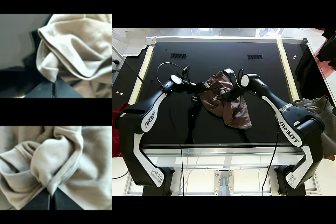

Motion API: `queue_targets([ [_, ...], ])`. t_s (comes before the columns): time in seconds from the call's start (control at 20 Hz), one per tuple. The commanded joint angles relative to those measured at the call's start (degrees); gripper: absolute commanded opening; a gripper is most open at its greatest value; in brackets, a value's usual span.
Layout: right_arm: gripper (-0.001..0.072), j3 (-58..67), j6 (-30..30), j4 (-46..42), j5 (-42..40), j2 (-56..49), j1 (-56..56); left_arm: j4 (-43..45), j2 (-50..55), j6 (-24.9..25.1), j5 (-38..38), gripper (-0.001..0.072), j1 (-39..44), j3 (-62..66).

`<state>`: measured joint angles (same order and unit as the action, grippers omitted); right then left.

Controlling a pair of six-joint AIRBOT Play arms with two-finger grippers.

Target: Fold the shirts.

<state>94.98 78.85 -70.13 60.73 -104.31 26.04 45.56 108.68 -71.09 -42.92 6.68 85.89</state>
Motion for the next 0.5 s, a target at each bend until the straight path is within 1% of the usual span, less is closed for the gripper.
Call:
queue_targets([
  [0.0,0.0013,8.33,0.11,-8.87,9.42,2.32,0.02,-0.17,-5.6,0.2,-0.31,0.0012,-3.48,0.09],
  [0.1,0.0013,15.19,0.02,-15.39,16.96,5.97,0.02,-0.17,-11.96,0.2,-3.1,0.0012,-7.98,0.09],
  [0.15,0.0013,18.67,0.0,-17.31,20.48,8.24,0.02,-0.22,-15.34,0.17,-5.38,0.0012,-10.38,0.09],
  [0.25,0.0013,24.09,0.02,-17.51,25.29,13.46,0.09,-0.22,-23.04,0.17,-10.62,0.0012,-14.69,0.09],
  [0.35,0.0013,24.83,0.11,-16.81,25.68,20.63,0.87,-0.2,-31.39,0.22,-14.38,0.0012,-17.35,0.09],
  [0.45,0.0013,24.83,1.16,-16.72,25.68,27.23,2.16,-0.22,-40.46,1.9,-14.88,0.0012,-18.14,0.09],
])
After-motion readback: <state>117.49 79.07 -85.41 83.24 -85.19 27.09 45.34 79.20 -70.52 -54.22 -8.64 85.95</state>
